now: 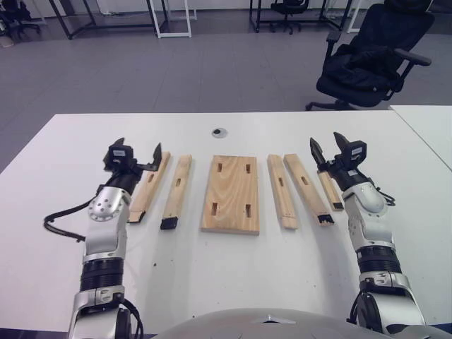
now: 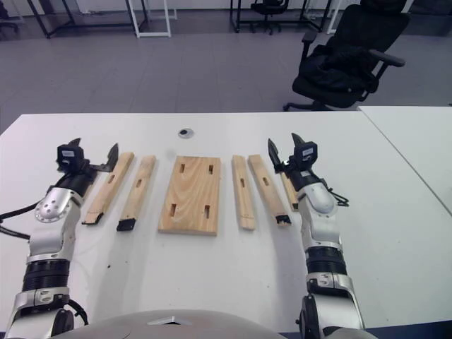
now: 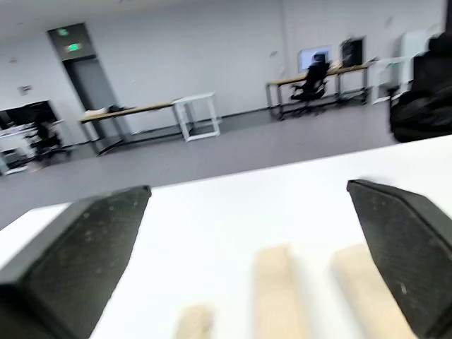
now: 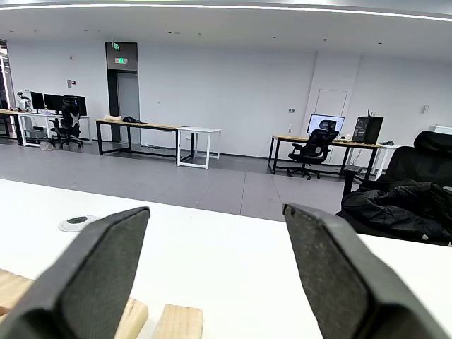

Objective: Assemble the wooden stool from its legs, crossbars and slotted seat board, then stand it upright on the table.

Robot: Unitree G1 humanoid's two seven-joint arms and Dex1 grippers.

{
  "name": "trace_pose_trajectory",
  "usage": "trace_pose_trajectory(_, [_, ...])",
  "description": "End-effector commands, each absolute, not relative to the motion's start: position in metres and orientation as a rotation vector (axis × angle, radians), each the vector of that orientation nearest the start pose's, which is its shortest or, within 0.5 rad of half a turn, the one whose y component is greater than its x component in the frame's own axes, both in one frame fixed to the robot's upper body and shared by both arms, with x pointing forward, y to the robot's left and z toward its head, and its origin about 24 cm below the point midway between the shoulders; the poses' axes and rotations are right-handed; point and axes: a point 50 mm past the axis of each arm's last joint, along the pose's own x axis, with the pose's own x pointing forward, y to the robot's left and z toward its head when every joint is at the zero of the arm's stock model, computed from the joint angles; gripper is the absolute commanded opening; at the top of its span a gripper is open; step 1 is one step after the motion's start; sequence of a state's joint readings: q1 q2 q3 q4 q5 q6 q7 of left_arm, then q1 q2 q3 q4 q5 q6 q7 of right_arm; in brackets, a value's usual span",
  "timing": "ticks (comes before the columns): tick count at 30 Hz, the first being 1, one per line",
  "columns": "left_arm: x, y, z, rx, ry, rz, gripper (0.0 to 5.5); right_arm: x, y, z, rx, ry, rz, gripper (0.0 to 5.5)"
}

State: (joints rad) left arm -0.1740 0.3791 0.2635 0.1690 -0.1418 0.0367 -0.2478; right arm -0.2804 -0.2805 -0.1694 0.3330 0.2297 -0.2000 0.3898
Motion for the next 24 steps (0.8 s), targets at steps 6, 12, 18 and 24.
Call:
trace_pose_trajectory(6, [0.259, 0.341, 0.048, 0.211, 0.281, 0.123, 5.13, 0.300, -0.219, 0.078, -0.067, -0.170, 0.227, 3.53])
trace_pose_trajectory(12, [0.249, 0.343, 0.028, 0.145, 0.404, 0.051, 5.13, 0.301, -0.219, 0.077, -0.070, -0.159, 0.233, 3.53])
trace_pose_trajectory(18, [0.250, 0.338, 0.033, 0.155, 0.371, 0.013, 5.13, 0.301, -0.218, 0.075, -0.070, -0.152, 0.235, 3.53])
trace_pose_trajectory(24, [0.243, 0.322, 0.014, 0.132, 0.489, -0.073, 4.93, 0.300, -0.219, 0.073, -0.066, -0.147, 0.228, 3.53])
